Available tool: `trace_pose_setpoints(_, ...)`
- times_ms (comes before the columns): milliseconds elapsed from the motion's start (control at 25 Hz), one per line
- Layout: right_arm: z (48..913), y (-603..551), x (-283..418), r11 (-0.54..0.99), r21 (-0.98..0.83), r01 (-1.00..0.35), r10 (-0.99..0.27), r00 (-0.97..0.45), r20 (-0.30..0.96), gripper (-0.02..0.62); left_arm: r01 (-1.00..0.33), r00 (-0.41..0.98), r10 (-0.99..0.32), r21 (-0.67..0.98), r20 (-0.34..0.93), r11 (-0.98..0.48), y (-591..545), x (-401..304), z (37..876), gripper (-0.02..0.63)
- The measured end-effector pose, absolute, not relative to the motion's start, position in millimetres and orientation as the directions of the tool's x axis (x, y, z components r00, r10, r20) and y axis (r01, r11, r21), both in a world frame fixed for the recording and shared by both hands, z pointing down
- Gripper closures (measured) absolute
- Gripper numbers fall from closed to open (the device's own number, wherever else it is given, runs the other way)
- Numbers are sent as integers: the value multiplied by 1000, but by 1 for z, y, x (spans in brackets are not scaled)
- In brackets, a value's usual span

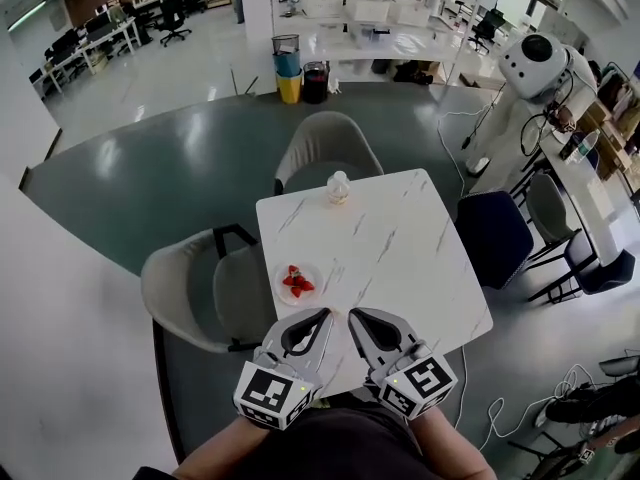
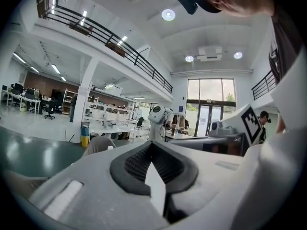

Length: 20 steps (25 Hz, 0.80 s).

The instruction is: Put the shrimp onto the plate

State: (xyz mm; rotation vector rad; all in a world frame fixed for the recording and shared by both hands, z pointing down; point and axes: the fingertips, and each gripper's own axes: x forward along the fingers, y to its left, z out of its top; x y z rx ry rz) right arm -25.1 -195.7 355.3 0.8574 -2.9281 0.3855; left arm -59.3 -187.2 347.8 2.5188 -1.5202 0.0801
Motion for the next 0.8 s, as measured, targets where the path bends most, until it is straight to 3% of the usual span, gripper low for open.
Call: trace_pose_setpoints(800,351,-204,-27,826,-175,-536,-522,-844,120,594,-889,449,-888,144,101,-434,-193,-64,342,598)
